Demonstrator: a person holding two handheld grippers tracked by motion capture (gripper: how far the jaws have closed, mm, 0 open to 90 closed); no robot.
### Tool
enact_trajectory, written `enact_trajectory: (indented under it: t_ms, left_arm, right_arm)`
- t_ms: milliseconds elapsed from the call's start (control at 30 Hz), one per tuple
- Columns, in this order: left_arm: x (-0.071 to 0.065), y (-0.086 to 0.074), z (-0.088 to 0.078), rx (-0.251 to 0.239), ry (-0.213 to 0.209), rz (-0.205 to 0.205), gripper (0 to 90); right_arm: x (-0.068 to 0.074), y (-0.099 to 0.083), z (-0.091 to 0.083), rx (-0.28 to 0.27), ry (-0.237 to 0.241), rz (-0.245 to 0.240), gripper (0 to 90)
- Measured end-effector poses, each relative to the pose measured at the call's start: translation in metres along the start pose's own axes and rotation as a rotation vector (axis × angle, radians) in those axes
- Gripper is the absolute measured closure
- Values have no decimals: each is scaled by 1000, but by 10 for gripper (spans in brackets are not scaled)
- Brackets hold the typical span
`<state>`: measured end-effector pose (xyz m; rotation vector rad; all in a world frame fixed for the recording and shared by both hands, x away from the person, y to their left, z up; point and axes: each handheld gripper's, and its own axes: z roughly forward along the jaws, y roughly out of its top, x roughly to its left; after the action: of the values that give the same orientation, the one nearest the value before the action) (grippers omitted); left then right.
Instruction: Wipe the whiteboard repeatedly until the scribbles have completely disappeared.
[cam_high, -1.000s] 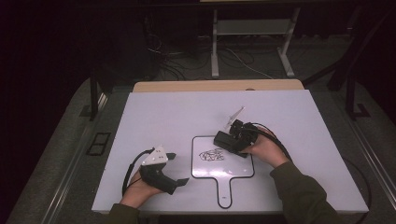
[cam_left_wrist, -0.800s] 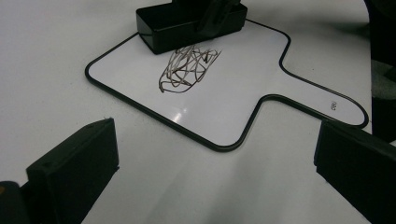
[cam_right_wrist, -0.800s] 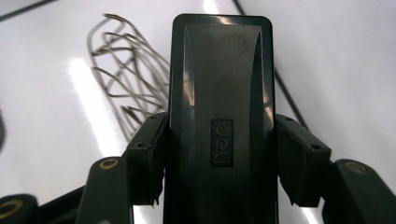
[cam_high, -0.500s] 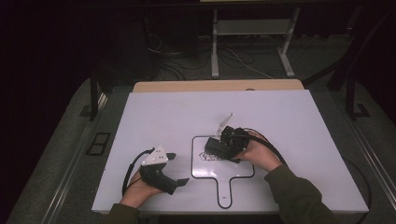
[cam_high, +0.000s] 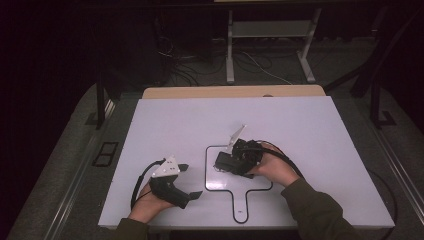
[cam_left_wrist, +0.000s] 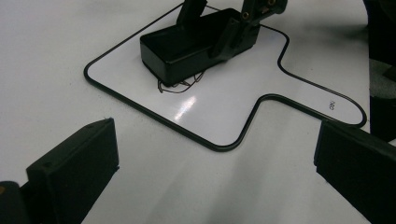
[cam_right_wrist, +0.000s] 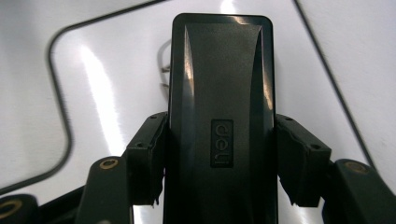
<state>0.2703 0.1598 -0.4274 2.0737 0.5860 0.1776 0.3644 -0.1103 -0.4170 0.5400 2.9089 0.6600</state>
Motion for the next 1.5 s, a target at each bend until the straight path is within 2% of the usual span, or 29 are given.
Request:
enact_trajectory:
  t_ms: [267,400,467,500,600,633,833,867,1267,1333,1500]
  left_arm:
    - [0,0,0,4,-1,4,0]
    - [0,0,1,5,1,2,0]
    - [0,0,1,5,1,3,0]
    - [0,0,1,2,2,1,0]
    - [0,0,1,5,2,2,0]
    - [0,0,1,6,1,3,0]
    - [0,0,1,6,1,2,0]
    - [0,0,1,6,1,2,0]
    - [-1,0,0,6,-1,5,0]
    - [-1,0,0,6,0,5,0]
    - [-1,0,0,-2,1,3,0]
  right_arm:
    - [-22,-10,-4,6,-49,59,388]
    - [-32,-12,-4,-5,-52,100,388]
    - [-35,-11,-3,-6,-55,106,388]
    - [-36,-11,-3,-3,-64,92,388]
    - [-32,-6,-1,-3,-63,94,388]
    - [-32,-4,0,-1,-66,77,388]
    - [-21,10,6,-5,-42,53,388]
    - [-20,11,7,-5,-48,37,388]
    - [11,20,8,7,3,-39,388]
    - [12,20,8,9,-4,-53,388]
    - [4,15,6,11,-4,-19,388]
